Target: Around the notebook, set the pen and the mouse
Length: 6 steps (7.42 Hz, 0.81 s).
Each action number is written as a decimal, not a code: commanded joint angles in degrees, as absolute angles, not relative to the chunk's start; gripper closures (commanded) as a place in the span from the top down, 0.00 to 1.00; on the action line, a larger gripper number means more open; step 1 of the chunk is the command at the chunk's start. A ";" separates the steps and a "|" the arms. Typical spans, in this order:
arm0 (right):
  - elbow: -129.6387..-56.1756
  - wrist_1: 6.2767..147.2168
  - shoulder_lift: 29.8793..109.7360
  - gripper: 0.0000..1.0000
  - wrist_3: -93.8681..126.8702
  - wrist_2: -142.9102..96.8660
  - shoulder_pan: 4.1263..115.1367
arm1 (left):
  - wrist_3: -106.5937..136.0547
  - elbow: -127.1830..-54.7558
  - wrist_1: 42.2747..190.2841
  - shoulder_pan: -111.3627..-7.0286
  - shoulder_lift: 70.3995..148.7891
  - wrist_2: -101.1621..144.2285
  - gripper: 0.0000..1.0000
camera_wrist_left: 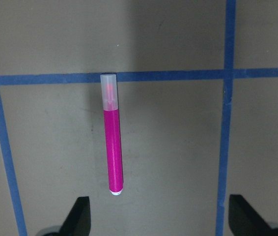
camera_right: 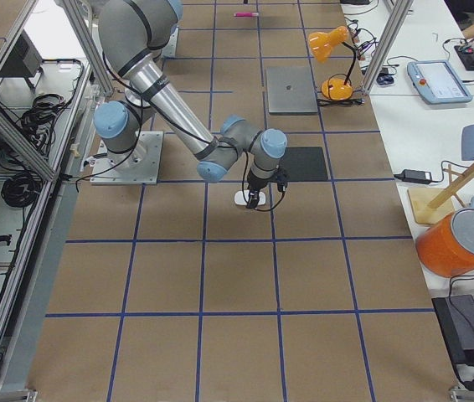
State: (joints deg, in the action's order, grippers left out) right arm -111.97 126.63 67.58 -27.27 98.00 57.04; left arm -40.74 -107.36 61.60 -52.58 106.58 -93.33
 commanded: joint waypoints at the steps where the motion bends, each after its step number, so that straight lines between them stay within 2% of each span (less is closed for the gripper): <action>1: -111.36 126.13 67.41 0.44 -27.07 98.09 57.13 | -42.20 -107.76 57.31 -51.94 110.46 -95.18 1.00; 2: -110.49 125.78 67.59 0.32 -26.81 98.00 57.48 | -42.10 -108.10 56.17 -51.94 111.17 -94.66 1.00; 3: -109.61 124.81 68.02 0.29 -26.63 97.91 57.65 | -42.27 -108.11 55.90 -51.94 111.88 -94.57 1.00; 4: -107.60 124.37 68.11 0.30 -26.54 97.30 58.09 | -42.01 -108.02 55.72 -51.94 112.75 -94.48 1.00; 6: -98.66 119.81 67.15 0.30 -21.31 96.25 67.79 | -42.19 -108.02 52.65 -52.29 114.69 -94.39 1.00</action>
